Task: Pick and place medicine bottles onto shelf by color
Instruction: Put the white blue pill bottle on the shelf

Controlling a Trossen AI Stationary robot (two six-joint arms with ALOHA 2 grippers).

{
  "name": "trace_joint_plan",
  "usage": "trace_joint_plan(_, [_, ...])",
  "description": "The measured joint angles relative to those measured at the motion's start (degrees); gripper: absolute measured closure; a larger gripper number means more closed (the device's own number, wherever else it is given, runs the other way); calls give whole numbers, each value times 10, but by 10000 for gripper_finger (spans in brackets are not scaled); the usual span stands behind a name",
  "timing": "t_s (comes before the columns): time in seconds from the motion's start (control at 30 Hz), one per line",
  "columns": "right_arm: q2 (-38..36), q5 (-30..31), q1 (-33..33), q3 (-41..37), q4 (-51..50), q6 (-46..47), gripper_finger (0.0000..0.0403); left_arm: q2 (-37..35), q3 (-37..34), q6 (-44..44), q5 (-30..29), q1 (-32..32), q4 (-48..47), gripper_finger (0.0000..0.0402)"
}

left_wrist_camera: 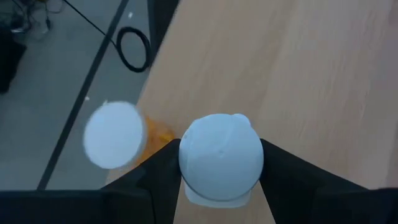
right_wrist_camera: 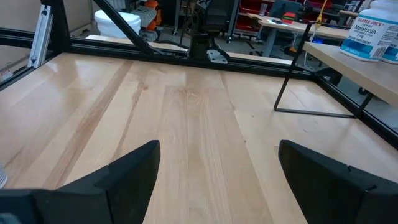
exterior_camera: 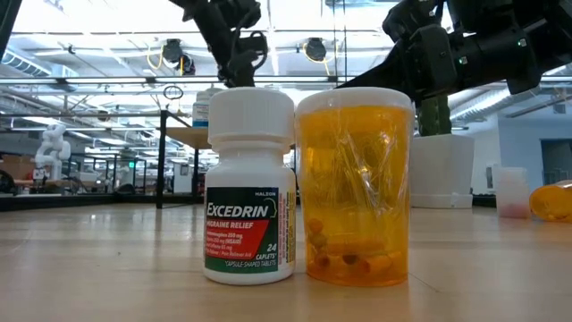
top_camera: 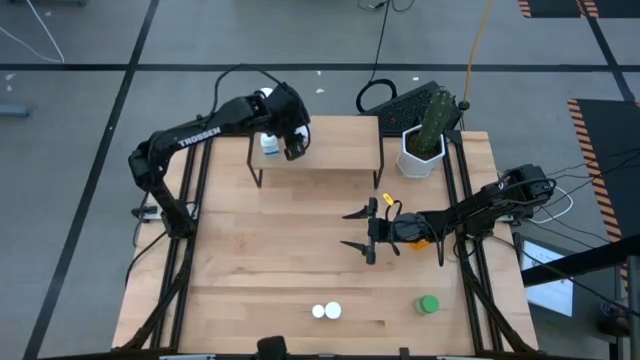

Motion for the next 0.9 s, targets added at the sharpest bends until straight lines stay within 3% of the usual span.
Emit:
trace_joint_plan(0.37, [0,0,0,0,0,-1,78,-2,-20,40,-12,-4,27,198])
trace_joint_plan(0.9, [0,0,0,0,0,-1,78,0,-18,63,-24,-4,20,143])
